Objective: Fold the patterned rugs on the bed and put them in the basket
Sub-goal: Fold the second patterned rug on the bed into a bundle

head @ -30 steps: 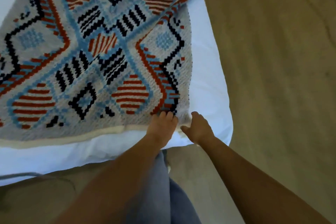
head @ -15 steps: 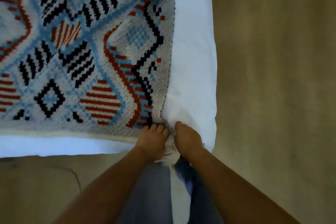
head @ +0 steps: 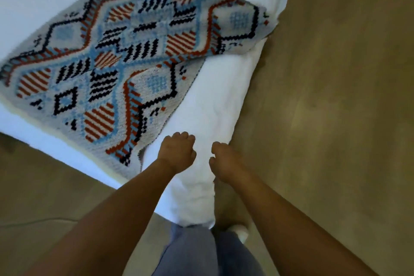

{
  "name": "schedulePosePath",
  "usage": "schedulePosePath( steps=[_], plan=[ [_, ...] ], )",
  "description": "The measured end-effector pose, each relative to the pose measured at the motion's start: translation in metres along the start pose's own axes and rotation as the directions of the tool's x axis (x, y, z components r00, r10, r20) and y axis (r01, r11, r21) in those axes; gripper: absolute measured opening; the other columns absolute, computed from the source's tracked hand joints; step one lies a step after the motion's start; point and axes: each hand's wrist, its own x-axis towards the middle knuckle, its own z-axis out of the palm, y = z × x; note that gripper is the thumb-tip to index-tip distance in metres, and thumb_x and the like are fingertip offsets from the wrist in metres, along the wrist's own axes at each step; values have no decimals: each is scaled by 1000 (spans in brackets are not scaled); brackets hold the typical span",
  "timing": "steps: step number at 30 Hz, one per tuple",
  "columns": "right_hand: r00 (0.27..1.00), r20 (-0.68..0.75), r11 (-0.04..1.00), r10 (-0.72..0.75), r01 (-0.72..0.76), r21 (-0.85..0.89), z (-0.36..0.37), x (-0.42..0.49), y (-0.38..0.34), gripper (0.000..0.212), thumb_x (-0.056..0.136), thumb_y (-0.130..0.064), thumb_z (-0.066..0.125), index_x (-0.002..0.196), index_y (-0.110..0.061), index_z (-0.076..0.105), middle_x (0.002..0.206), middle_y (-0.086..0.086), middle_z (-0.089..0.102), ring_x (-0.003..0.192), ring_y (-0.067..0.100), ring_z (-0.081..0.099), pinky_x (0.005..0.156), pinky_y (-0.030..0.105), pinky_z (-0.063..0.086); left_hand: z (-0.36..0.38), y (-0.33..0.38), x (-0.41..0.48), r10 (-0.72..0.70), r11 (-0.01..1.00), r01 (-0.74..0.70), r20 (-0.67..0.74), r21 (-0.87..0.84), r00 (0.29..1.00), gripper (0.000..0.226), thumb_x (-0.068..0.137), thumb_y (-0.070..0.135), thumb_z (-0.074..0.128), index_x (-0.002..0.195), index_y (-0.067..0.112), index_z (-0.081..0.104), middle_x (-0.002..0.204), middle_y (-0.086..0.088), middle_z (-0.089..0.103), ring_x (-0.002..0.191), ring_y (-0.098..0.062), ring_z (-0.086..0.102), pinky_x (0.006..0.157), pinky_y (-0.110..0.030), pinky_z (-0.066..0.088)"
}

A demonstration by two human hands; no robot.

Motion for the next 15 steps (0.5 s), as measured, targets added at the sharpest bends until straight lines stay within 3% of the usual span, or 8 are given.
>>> schedulePosePath(
  steps=[3,7,10,11,13,15],
  plan=[
    [1000,-11,1000,-10,10,-8,-49,8,11,25,97,-18,39,119,-7,45,119,10,54,97,20,53,73,23,35,-27,23,22,-114,985,104,-63,-137,992,28,91,29,41,113,14,51,110,-5,56,100,-24,53,78,-33,39],
    [1000,-20,998,-11,10,-62,-107,38,29,22,97,-17,41,113,-5,49,114,11,56,93,20,50,73,22,32,-49,39,61,-257,925,208,-119,-319,959,29,91,30,42,114,15,52,109,-4,58,100,-24,54,79,-34,40],
    [1000,10,988,-21,22,-151,-148,71,44,16,97,-16,40,84,-15,48,88,1,50,92,20,48,65,21,31,-66,45,103,-302,890,239,-110,-389,947,31,92,31,42,117,15,51,113,-4,57,104,-24,53,82,-34,41],
    [1000,16,984,-22,24,-174,-163,84,48,16,97,-15,40,83,-15,48,87,1,50,94,23,50,66,22,31,-74,45,121,-313,885,249,-107,-394,944,32,93,32,42,118,15,51,115,-4,57,105,-24,53,83,-35,41],
    [1000,6,975,-15,16,-221,-197,108,56,16,96,-15,40,103,-6,52,104,10,56,100,27,53,73,27,35,-94,46,158,-347,859,282,-83,-427,934,32,93,31,42,119,15,50,117,-5,56,107,-25,52,85,-36,42],
    [999,12,972,-41,43,-232,-234,129,66,22,97,-16,39,110,-2,52,114,14,57,103,26,53,70,22,31,-118,49,194,-353,847,281,-83,-451,932,32,94,31,42,119,13,50,117,-7,55,107,-26,51,84,-36,42]
  ],
)
